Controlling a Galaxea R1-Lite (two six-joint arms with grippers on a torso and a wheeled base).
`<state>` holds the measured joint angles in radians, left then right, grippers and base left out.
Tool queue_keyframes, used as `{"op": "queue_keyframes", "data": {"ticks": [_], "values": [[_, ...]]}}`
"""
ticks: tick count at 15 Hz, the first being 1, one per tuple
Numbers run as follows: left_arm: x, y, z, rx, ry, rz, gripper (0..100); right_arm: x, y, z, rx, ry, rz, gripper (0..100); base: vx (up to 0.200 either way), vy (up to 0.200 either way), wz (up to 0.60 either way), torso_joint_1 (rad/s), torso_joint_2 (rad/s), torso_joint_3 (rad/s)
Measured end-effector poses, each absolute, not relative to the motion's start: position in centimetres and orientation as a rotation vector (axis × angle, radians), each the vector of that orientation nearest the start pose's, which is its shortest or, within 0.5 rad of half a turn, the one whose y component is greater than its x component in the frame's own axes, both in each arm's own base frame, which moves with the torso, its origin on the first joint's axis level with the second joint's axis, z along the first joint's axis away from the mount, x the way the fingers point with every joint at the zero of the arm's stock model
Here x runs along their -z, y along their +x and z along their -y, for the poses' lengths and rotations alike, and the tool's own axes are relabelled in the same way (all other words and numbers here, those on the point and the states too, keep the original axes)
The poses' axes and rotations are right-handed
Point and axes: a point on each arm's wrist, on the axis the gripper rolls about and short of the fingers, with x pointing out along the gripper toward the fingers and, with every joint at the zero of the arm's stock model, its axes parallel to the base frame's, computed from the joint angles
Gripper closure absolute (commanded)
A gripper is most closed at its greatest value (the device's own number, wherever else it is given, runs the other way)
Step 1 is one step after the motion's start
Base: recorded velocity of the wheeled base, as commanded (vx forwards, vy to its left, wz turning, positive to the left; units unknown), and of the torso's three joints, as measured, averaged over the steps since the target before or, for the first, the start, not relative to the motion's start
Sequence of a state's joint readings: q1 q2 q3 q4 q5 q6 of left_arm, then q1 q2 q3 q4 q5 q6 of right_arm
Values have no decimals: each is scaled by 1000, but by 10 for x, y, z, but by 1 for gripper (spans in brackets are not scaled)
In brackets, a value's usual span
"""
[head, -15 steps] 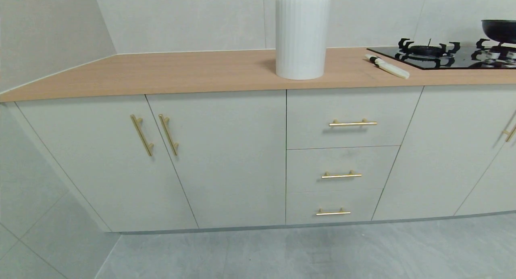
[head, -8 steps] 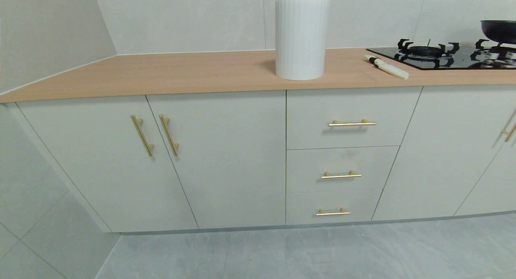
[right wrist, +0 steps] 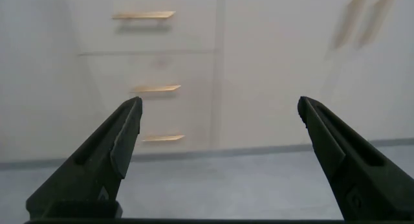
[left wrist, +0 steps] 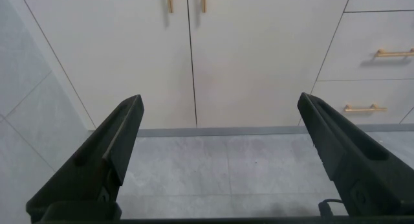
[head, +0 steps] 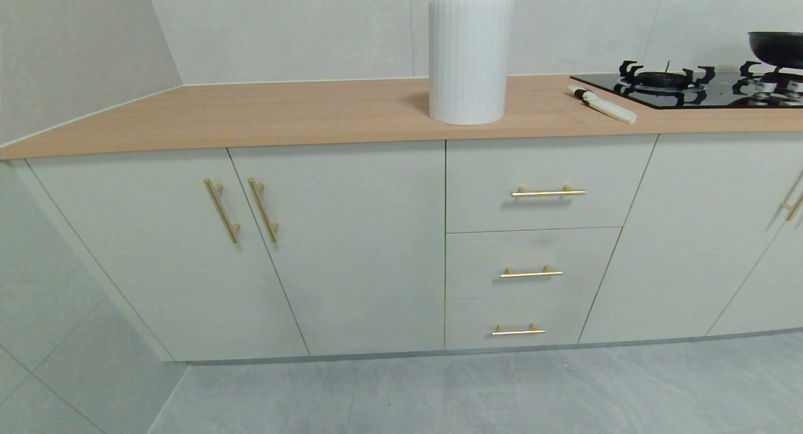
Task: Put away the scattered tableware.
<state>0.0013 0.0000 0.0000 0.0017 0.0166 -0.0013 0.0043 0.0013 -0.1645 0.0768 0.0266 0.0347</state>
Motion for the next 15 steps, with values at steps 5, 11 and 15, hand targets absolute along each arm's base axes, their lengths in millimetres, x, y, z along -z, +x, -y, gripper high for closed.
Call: {"op": "queue_keyframes", "data": {"ticks": [5,11,15], "values": [[-75,-23,0,-18,-1,-2,0,-84,-25,-3,-130,38,42,0,0,0,0,0,0,0],[-75,-23,0,-17,-1,-2,0,-81,-24,-3,-122,-52,34,0,0,0,0,0,0,0],[-75,-23,0,-18,-1,-2,0,-78,-23,0,-17,-11,14,0,0,0,0,0,0,0]]}}
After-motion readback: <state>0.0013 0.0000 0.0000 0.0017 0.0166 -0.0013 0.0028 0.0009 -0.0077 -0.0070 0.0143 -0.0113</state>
